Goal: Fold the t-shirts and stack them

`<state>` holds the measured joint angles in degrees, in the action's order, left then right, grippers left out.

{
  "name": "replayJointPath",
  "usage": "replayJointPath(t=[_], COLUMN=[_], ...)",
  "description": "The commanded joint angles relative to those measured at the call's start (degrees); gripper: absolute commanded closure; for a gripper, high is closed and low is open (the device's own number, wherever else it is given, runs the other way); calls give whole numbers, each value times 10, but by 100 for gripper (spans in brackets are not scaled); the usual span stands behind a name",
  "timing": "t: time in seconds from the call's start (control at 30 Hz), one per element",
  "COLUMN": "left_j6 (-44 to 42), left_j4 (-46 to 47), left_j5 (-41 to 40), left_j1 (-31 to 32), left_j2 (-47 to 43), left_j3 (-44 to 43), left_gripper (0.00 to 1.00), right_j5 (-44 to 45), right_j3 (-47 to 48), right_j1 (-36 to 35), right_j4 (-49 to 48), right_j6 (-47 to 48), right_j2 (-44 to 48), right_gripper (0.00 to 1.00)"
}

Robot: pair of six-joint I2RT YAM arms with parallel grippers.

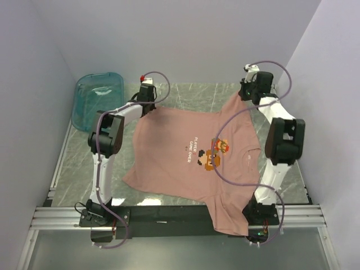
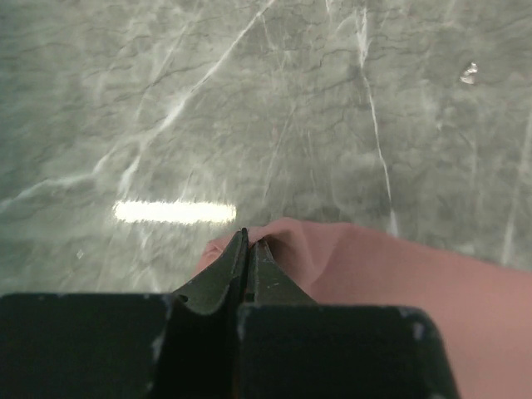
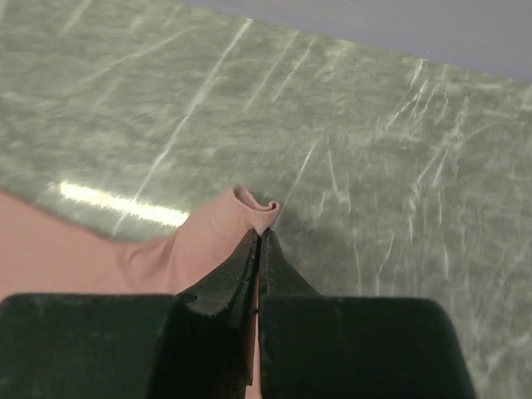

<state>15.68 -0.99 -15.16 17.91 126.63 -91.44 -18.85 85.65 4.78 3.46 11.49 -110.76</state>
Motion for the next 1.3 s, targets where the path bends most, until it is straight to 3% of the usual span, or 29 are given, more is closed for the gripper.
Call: replayJointPath(t=[0.0, 0.23, 0.57, 0.83, 1.27], left_j6=[-16, -40, -11, -15, -36], left_j4=[-27, -22, -61, -47, -50], left_j5=[-33, -80, -87, -106, -56], left_j1=[3, -2, -39, -53, -53], left_j2=[30, 59, 59, 43, 83], left_j3=[-87, -146, -188, -197, -280], left_gripper=[100, 100, 100, 100, 100], right_j5=[59, 111, 87, 105, 101], right_j3=[86, 148, 262, 276, 235], right_j1=[-12, -13, -20, -28, -26], right_j4=[-53, -52, 13, 15, -14], right_j6=[10, -1, -6, -2, -16], right_j2=[-37, -82, -123, -135, -82], right_gripper=[100, 100, 100, 100, 100])
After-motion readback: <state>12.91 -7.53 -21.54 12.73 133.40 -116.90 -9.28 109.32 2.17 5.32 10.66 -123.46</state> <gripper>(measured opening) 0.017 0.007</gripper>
